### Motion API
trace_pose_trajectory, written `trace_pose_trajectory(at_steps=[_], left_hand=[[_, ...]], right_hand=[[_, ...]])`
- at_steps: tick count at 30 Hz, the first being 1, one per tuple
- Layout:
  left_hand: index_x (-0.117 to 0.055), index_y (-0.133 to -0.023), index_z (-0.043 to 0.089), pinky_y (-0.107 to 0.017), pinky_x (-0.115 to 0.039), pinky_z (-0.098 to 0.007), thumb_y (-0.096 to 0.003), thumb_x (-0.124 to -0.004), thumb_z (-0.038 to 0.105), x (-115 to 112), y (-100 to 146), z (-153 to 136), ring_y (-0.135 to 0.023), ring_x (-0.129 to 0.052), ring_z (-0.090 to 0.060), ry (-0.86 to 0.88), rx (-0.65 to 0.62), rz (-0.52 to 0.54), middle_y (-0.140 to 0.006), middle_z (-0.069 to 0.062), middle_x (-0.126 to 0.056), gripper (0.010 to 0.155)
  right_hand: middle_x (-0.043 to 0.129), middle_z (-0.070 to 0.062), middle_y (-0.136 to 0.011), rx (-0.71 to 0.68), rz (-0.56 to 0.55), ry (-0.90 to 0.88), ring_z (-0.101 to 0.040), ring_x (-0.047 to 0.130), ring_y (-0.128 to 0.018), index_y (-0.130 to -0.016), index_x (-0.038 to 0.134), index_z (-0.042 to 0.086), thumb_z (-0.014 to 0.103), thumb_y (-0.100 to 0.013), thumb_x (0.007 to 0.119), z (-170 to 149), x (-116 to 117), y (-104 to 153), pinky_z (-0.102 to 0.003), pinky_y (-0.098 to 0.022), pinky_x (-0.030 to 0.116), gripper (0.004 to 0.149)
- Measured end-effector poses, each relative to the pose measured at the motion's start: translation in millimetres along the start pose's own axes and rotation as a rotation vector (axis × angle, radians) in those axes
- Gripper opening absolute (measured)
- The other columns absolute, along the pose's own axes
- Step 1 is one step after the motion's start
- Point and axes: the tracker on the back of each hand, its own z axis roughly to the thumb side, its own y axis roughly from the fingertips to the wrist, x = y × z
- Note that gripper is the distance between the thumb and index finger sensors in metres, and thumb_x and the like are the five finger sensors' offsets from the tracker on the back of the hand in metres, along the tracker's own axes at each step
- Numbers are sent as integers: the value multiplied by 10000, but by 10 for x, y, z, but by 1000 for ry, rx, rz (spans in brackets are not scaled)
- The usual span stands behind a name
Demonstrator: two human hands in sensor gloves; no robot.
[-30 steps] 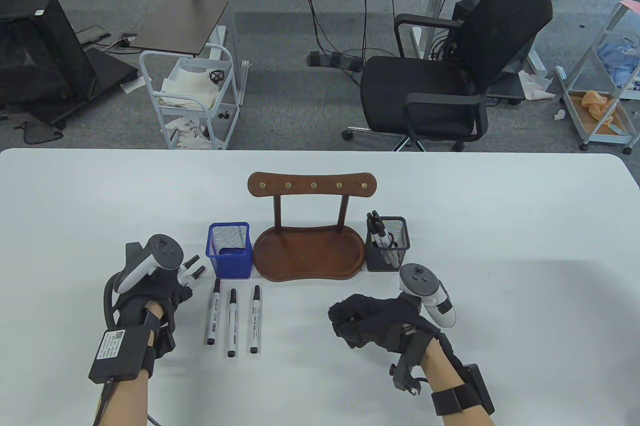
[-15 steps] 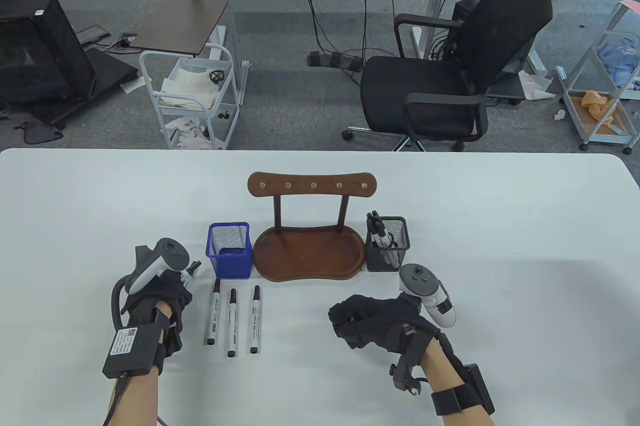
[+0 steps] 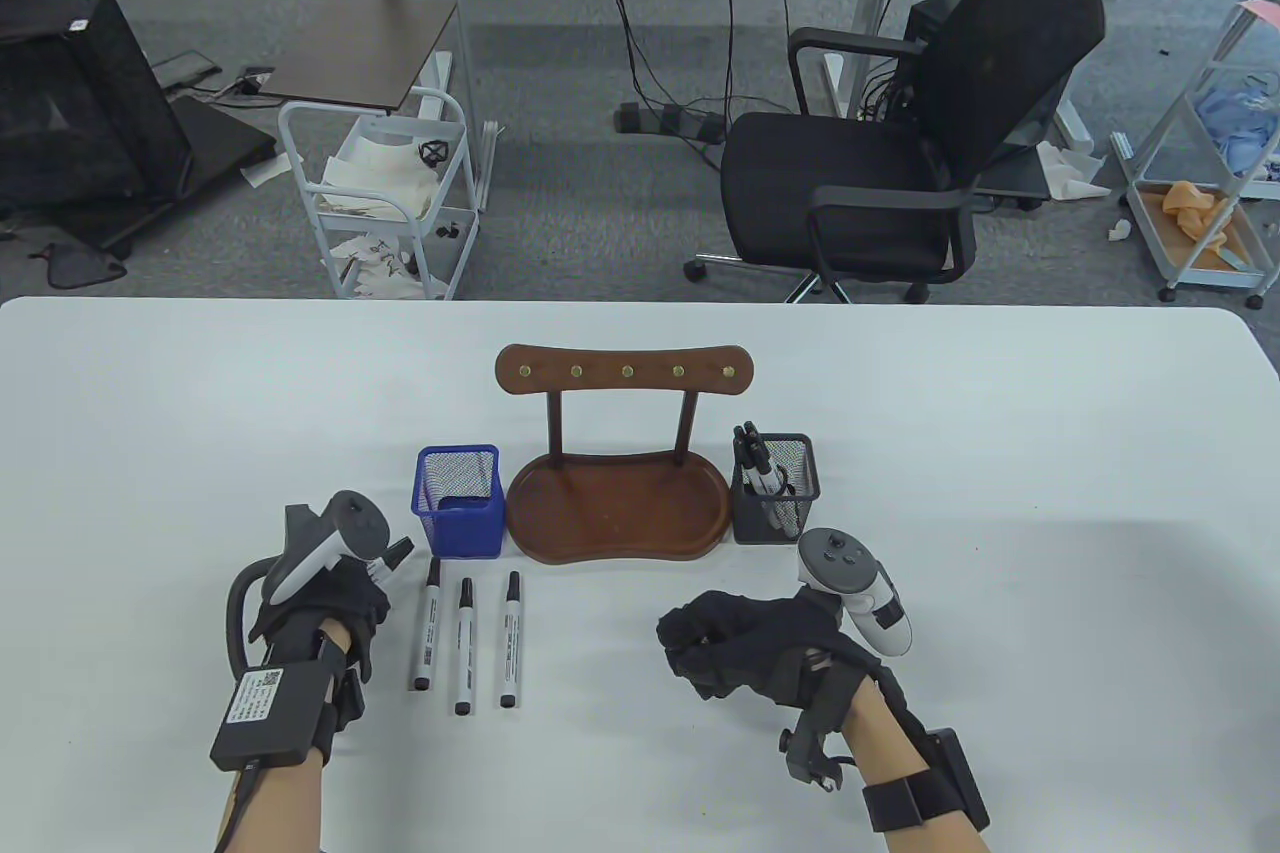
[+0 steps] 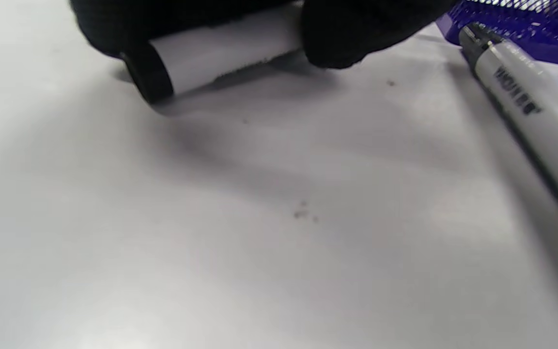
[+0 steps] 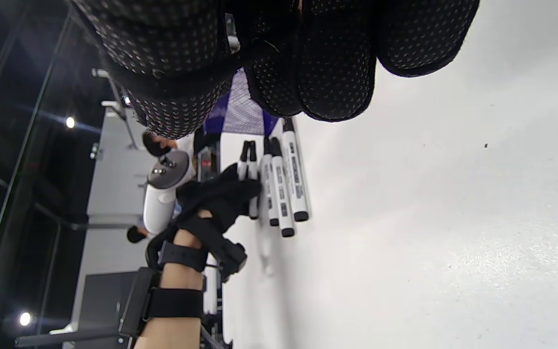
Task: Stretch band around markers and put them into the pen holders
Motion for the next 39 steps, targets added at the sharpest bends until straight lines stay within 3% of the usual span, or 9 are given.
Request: trace_pose_trajectory(at_steps=[10, 24, 36, 39], left_hand=[[-484, -988, 77, -602, -713, -549, -591, -654, 294, -9, 269, 37, -796, -741, -388, 78, -87, -52, -1011, -213, -597, 483], [-494, -984, 52, -621, -778, -577, -597, -622, 281, -36, 601, 348, -875, -806, -505, 155, -178, -93, -1023, -251, -690, 468], [-548, -981, 69, -519, -901, -525, -592, -648, 246, -38, 693, 455, -749, -974, -428, 222, -166, -27, -880, -184, -874, 439], [-535, -991, 76, -468, -916, -477, -592, -642, 241, -29, 710, 440, -646, -1015, -338, 245, -163, -2, -814, -128, -894, 445]], right_hand=[[884, -94, -936, -2, -1, 2, -333, 921, -677, -933, 783, 265, 303, -492, 933, 2, -2, 1, -593, -595, 711, 467], [886, -92, -935, -3, 5, 3, -332, 922, -677, -932, 784, 267, 302, -492, 932, 4, 1, 2, -594, -594, 712, 466], [885, -97, -934, -5, 12, -1, -333, 922, -676, -933, 784, 265, 302, -492, 932, 3, 4, 2, -594, -594, 712, 467], [886, -94, -936, -4, 13, -1, -333, 922, -676, -932, 785, 263, 302, -492, 932, 2, 5, 1, -593, -594, 712, 466]])
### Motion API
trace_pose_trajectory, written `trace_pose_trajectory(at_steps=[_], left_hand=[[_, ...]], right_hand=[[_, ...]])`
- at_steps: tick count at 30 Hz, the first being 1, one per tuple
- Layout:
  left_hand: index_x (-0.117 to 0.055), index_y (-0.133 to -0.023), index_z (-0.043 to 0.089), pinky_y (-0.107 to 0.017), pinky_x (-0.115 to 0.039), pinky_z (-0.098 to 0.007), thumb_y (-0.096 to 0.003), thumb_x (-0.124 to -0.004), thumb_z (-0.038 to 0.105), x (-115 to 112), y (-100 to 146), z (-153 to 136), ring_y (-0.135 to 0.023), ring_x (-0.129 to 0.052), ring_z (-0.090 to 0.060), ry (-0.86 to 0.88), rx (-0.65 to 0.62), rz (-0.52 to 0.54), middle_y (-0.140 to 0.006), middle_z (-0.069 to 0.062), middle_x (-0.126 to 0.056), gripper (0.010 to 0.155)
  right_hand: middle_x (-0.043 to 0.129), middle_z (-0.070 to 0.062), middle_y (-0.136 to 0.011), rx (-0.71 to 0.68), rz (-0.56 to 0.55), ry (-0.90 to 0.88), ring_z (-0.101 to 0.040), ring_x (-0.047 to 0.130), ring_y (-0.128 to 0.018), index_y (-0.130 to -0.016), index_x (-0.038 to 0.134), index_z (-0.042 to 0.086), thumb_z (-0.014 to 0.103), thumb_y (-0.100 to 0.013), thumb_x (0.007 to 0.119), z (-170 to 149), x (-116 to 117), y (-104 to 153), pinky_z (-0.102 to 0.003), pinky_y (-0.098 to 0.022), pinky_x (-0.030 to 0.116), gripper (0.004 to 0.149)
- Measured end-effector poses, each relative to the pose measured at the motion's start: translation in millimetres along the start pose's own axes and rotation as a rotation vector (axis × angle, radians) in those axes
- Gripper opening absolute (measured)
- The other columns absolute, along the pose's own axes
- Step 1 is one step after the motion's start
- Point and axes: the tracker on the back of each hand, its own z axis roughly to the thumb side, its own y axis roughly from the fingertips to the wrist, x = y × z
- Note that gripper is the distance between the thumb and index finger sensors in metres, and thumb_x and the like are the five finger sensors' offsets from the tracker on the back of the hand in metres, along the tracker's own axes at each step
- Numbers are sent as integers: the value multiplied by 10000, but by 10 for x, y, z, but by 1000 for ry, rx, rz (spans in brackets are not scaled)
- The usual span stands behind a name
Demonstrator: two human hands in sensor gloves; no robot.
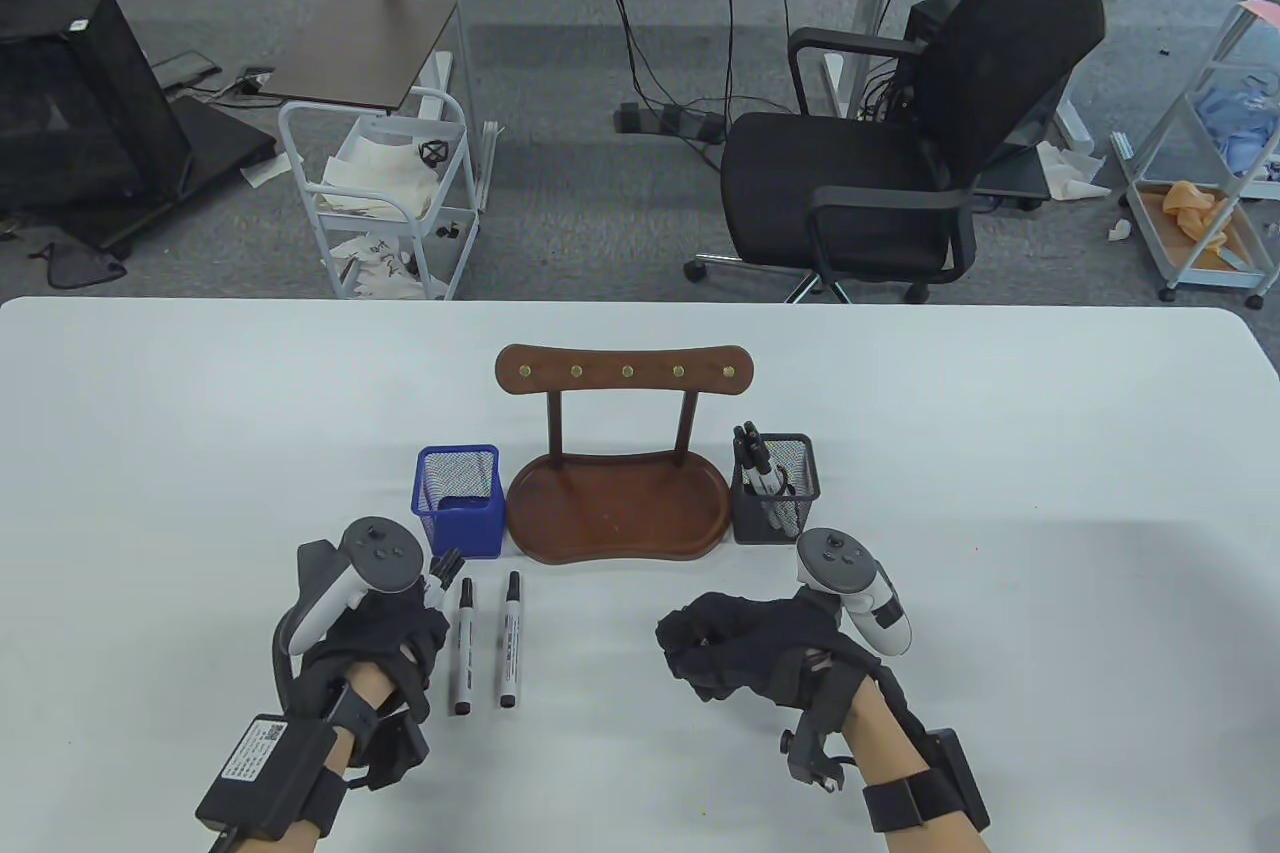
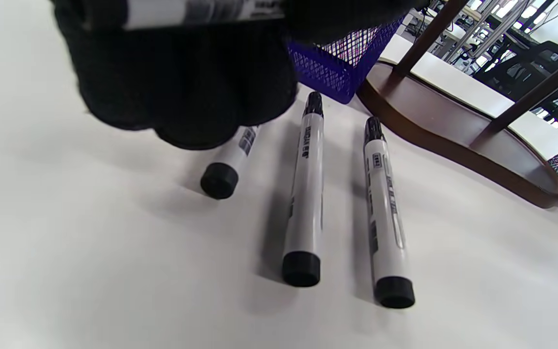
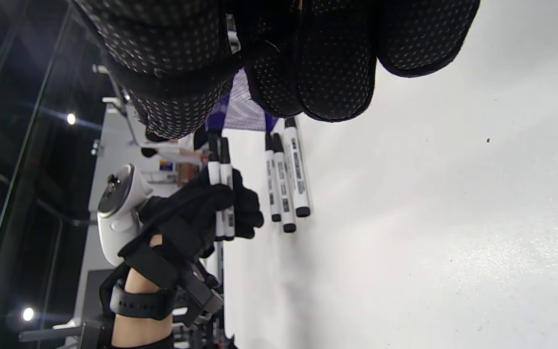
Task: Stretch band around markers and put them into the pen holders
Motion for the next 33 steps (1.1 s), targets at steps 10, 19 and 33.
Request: trace_pose_trajectory(at_steps=[10, 19, 33], left_hand=[[-449, -1025, 127, -323, -898, -365, -615, -671, 348, -32, -19, -71, -395, -963, -125, 119, 34, 20, -688, -33, -877, 516], [-477, -1043, 99, -318, -893, -386, -576, -794, 386, -130, -124, -84, -389, -960, -143, 32, 131, 63, -670, -40, -874, 634], [-537, -1034, 33, -347, -884, -420, -560, -832, 400, -167, -272, -129, -420, -961, -177, -36, 194, 61, -686, -60, -870, 668]], right_hand=[[885, -97, -934, -1, 3, 0, -333, 922, -676, -931, 786, 264, 299, -493, 932, 1, 2, -1, -593, -593, 713, 463], [885, -95, -934, 0, 3, 0, -333, 923, -675, -931, 786, 262, 298, -493, 932, 0, 0, -1, -593, -594, 713, 464], [886, -98, -933, 0, 5, -3, -333, 924, -673, -930, 787, 261, 298, -492, 932, 4, -3, 3, -594, -592, 713, 463]])
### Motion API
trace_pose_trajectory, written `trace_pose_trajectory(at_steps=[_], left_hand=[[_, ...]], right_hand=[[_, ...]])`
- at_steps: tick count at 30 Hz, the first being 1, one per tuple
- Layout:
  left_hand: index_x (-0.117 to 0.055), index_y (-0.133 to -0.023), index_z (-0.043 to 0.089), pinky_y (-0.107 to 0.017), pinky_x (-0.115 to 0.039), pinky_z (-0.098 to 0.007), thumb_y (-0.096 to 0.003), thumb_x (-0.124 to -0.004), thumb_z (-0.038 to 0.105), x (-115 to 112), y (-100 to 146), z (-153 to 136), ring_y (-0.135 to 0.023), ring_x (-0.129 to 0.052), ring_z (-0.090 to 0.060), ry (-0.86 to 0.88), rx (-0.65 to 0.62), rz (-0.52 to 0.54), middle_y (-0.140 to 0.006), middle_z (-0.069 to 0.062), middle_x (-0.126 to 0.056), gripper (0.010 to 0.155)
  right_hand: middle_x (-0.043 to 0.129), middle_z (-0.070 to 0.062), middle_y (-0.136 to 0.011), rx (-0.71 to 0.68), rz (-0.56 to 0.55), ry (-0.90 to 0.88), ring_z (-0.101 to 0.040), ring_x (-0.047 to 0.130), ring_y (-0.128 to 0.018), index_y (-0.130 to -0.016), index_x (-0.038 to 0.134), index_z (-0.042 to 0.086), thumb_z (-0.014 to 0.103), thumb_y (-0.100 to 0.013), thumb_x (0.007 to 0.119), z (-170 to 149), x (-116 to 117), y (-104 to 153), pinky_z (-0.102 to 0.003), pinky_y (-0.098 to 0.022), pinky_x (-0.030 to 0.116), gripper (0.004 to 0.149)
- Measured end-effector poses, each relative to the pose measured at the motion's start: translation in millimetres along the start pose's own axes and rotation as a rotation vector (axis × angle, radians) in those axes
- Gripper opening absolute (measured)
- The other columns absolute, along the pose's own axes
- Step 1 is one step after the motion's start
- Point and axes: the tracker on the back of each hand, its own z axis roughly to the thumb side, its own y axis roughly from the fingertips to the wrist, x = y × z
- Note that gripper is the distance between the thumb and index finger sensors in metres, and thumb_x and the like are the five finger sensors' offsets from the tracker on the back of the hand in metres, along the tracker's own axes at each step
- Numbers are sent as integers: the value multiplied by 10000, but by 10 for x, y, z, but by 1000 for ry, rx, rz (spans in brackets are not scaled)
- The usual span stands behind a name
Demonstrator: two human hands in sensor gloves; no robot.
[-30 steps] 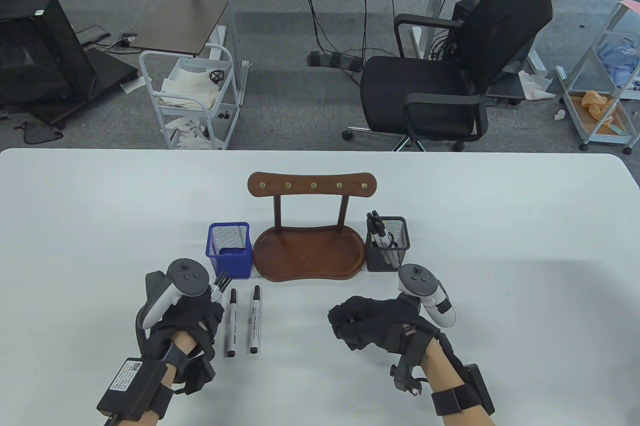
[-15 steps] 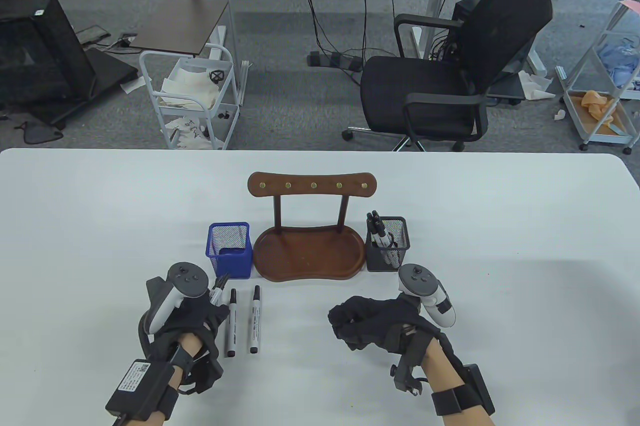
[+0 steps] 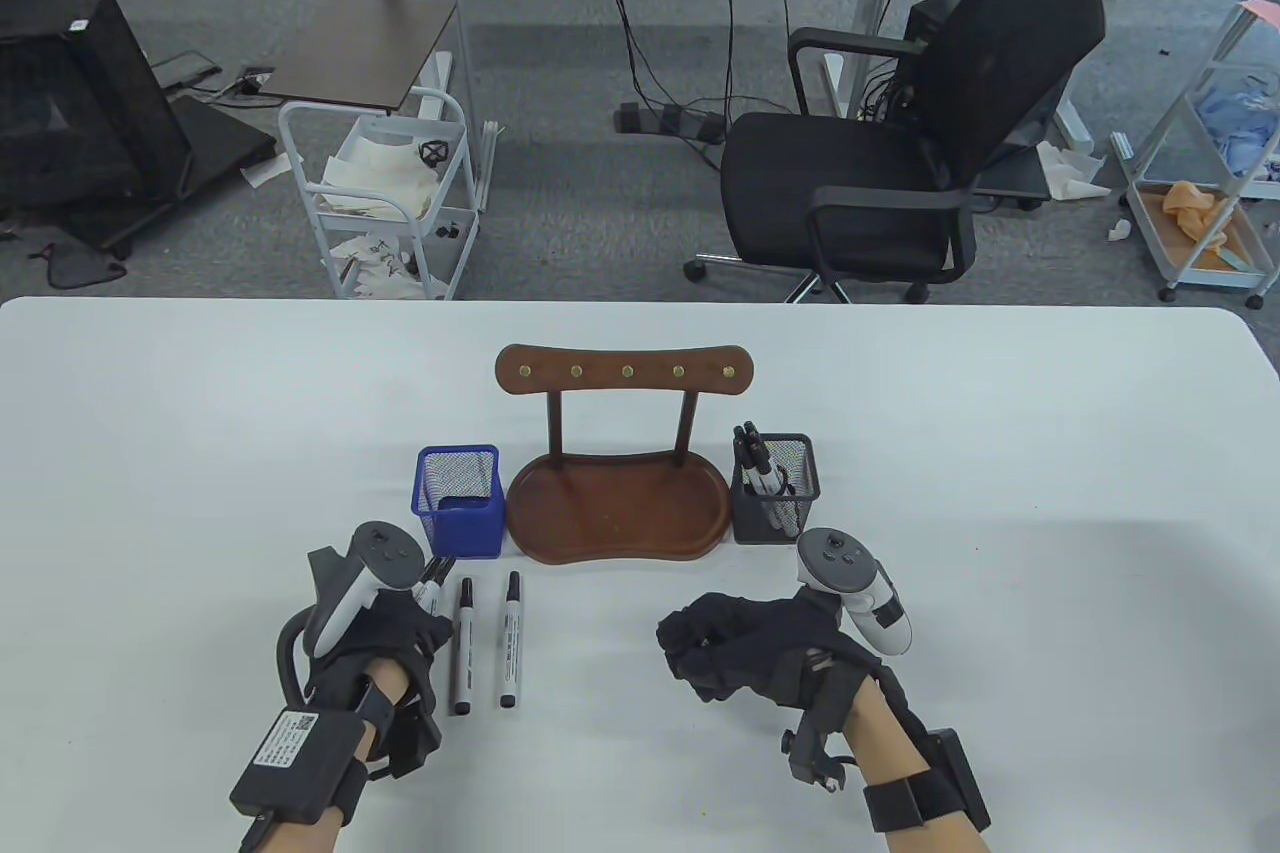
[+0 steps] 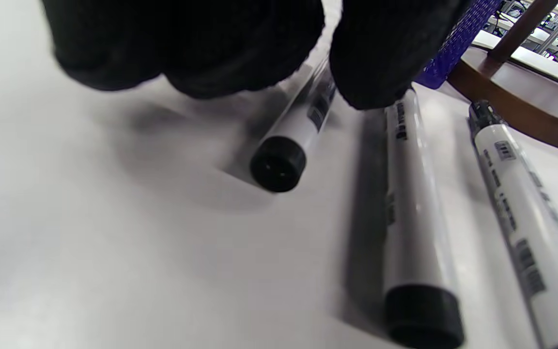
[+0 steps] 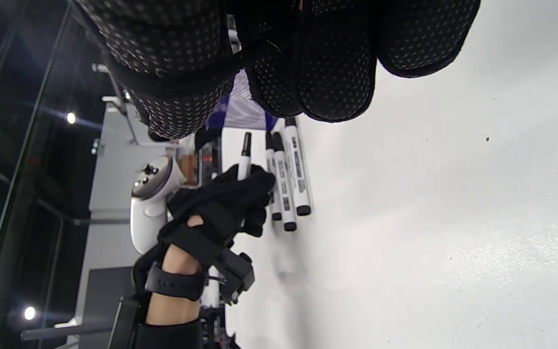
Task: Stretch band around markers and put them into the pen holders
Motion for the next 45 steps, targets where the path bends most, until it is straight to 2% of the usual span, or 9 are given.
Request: trace_pose_trajectory(at_steps=[6, 12, 16, 21, 30, 34, 39, 45], left_hand=[[-554, -1027, 29, -363, -878, -435, -567, -821, 389, -51, -51, 4, -438, -958, -192, -37, -1, -1, -689, -67, -864, 643], [-634, -986, 49, -378, -868, -460, -582, -799, 358, -41, -63, 4, -452, -957, -218, -62, -8, 37, -677, -73, -865, 534], [-622, -973, 53, -398, -853, -472, -591, -749, 362, -38, -63, 1, -468, -940, -226, -77, -24, 18, -679, -74, -845, 507], [-563, -991, 78, -472, -804, -510, -610, -677, 345, -50, -17, 5, -565, -894, -271, -66, -64, -19, -768, -108, -779, 479], [-548, -979, 64, -614, -748, -589, -613, -658, 326, 19, 153, -51, -809, -812, -404, 122, -117, -66, -958, -200, -655, 463], [-561, -972, 74, -631, -760, -583, -617, -659, 325, 33, 255, -13, -852, -796, -455, 156, -150, -59, -1016, -246, -624, 446], [-580, -955, 68, -588, -845, -544, -610, -675, 312, 23, 295, 28, -819, -878, -453, 174, -147, -59, -1033, -290, -659, 433], [-640, -921, 74, -451, -970, -448, -601, -700, 330, 14, 301, 60, -676, -1038, -341, 178, -129, -39, -961, -264, -793, 414]], right_hand=[[886, -99, -932, 4, 0, -1, -333, 924, -673, -930, 788, 260, 297, -493, 932, -2, 1, 1, -593, -592, 714, 462], [887, -99, -933, 16, 2, 3, -333, 924, -672, -930, 789, 259, 296, -493, 932, -12, 6, -2, -594, -591, 714, 462], [885, -102, -933, 18, 1, -1, -335, 923, -672, -931, 788, 258, 295, -493, 932, -12, 4, -2, -595, -592, 712, 462], [883, -99, -934, 17, -2, -4, -332, 923, -675, -937, 779, 266, 294, -496, 931, -8, 2, -1, -594, -592, 713, 467], [885, -96, -933, 14, -1, -3, -334, 923, -674, -938, 777, 268, 294, -494, 931, -7, -4, -3, -595, -592, 713, 471], [884, -95, -934, 14, -2, -2, -334, 923, -674, -938, 777, 267, 294, -494, 931, -4, -2, 0, -595, -593, 712, 471], [884, -97, -935, 9, 3, -3, -334, 923, -674, -936, 779, 265, 295, -494, 931, -3, -2, -1, -595, -592, 713, 468], [885, -98, -934, 9, 7, -5, -334, 923, -673, -936, 779, 266, 295, -494, 931, -2, 3, 0, -595, -591, 715, 468]])
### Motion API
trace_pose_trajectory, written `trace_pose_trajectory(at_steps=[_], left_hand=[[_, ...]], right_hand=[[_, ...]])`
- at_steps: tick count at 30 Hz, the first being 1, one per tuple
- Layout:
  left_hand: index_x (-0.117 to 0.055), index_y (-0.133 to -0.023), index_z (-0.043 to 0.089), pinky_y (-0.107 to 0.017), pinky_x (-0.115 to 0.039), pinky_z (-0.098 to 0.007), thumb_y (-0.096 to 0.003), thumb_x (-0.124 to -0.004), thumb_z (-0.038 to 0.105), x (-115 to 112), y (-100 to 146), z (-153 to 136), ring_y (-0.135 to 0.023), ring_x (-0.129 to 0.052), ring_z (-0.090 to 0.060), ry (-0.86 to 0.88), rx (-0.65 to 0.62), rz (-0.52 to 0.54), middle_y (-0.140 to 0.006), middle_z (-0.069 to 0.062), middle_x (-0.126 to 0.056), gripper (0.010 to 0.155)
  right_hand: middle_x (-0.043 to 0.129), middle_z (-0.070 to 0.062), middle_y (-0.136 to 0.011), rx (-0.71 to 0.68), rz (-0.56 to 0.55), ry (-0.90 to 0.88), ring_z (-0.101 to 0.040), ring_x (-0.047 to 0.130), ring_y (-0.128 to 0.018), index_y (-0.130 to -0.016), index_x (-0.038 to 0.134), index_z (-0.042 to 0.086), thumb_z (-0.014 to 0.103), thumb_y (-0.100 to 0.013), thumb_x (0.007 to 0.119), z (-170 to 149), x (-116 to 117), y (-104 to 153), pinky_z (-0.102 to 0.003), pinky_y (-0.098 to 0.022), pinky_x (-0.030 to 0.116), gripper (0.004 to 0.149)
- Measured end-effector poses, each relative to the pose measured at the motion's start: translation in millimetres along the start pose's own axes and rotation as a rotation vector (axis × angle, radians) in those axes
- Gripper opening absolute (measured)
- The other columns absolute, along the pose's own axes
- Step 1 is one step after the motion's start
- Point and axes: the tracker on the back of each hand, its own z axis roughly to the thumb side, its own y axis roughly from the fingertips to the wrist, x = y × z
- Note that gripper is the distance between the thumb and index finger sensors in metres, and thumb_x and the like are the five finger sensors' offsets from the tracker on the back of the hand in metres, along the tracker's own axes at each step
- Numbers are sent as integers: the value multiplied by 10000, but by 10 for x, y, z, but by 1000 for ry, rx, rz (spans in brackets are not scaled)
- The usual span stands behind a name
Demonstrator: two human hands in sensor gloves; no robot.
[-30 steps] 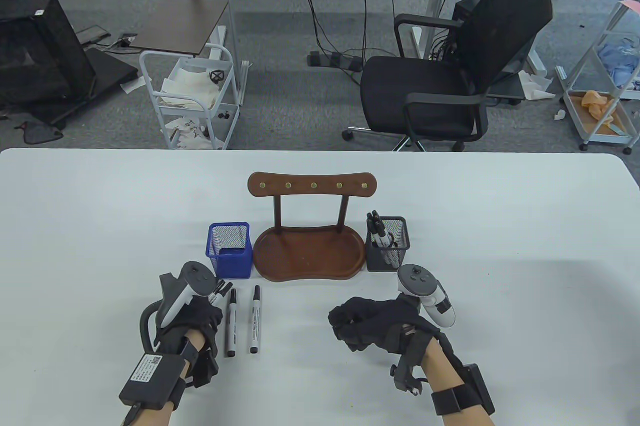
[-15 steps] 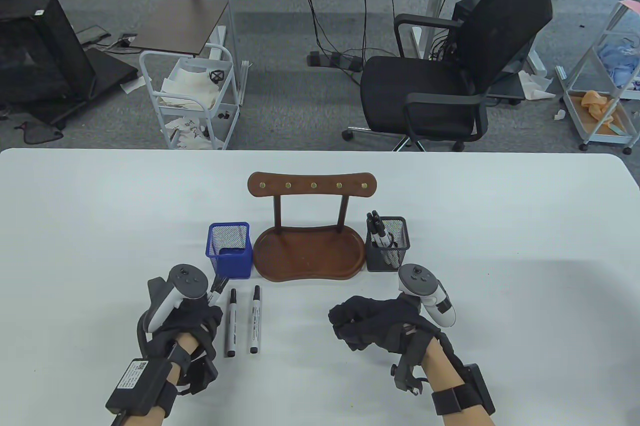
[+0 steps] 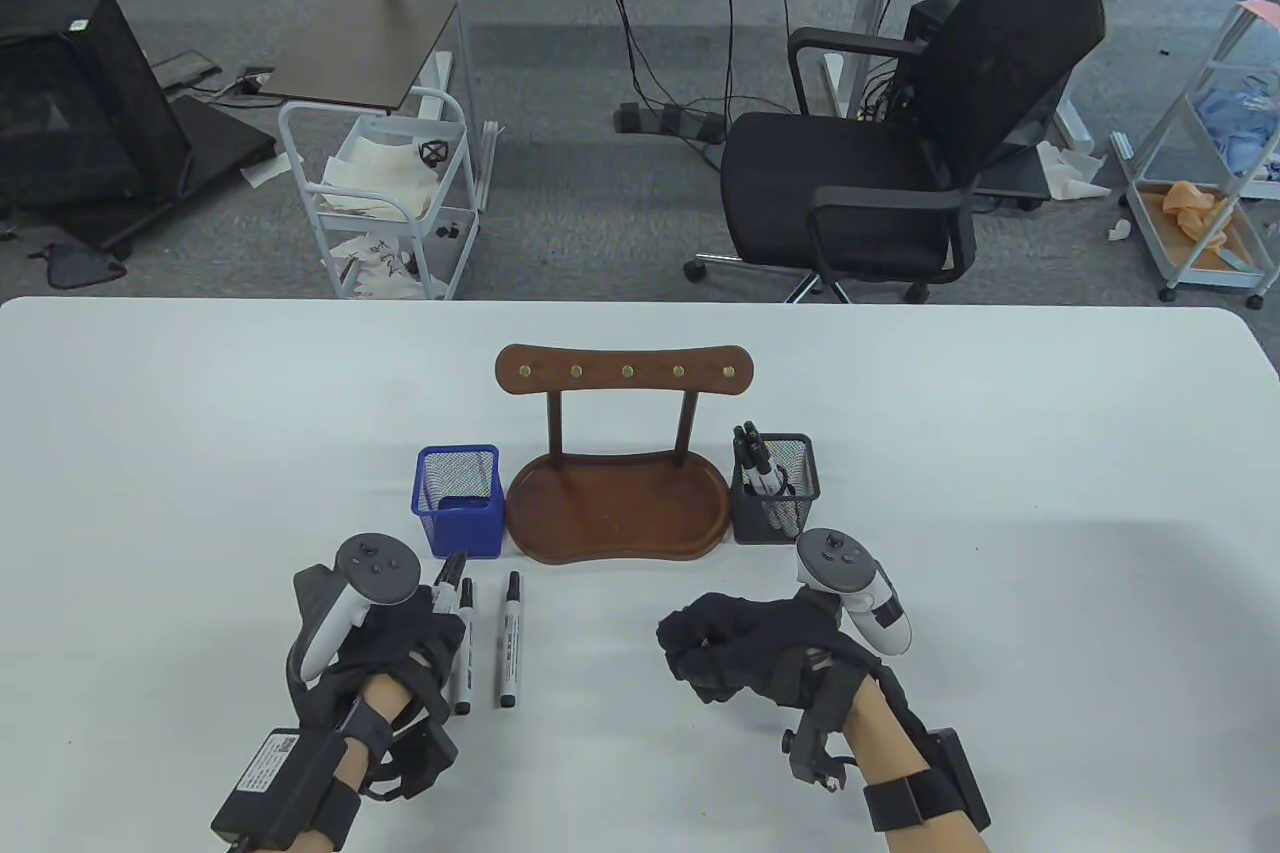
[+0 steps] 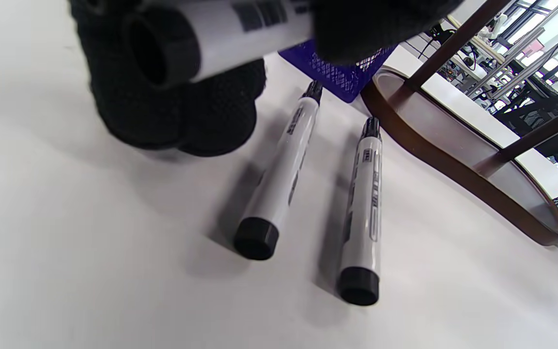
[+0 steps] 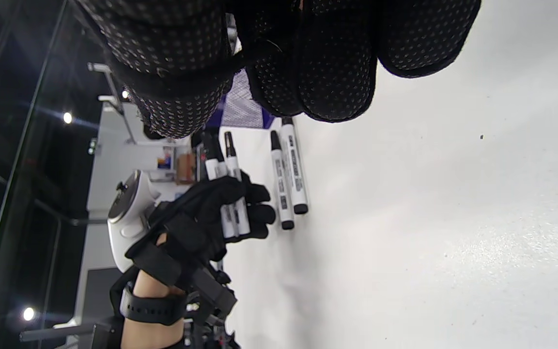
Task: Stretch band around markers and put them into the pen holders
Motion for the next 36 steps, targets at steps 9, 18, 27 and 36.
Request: trace_pose_trajectory(at_steps=[9, 18, 27, 36], left_hand=[[-535, -982, 60, -376, -980, -418, -577, -734, 268, -66, -57, 11, -465, -1086, -173, 56, -7, 15, -769, -92, -941, 497], [-514, -1017, 52, -351, -946, -420, -532, -892, 395, -124, -135, 7, -425, -1049, -170, 4, 59, 9, -719, -58, -917, 704], [-557, -1013, 41, -355, -932, -435, -512, -924, 383, -178, -223, 38, -424, -1043, -186, -62, 83, 8, -706, -57, -923, 709], [-627, -1003, 27, -367, -923, -460, -507, -931, 358, -208, -243, 112, -453, -1037, -222, -115, 109, 29, -699, -74, -913, 669]], right_hand=[[884, -98, -934, 0, 3, -5, -332, 923, -673, -934, 780, 263, 294, -495, 930, -3, 4, -1, -594, -591, 714, 465], [884, -99, -933, 1, 0, -3, -332, 924, -672, -934, 780, 265, 294, -494, 930, -3, 2, 1, -594, -591, 714, 466], [884, -98, -933, -1, 0, -6, -333, 924, -672, -933, 781, 264, 294, -495, 930, -4, -3, 3, -594, -590, 715, 464], [884, -98, -933, 5, 0, -3, -333, 924, -671, -933, 782, 264, 292, -494, 931, -8, -4, 2, -594, -589, 716, 465]])
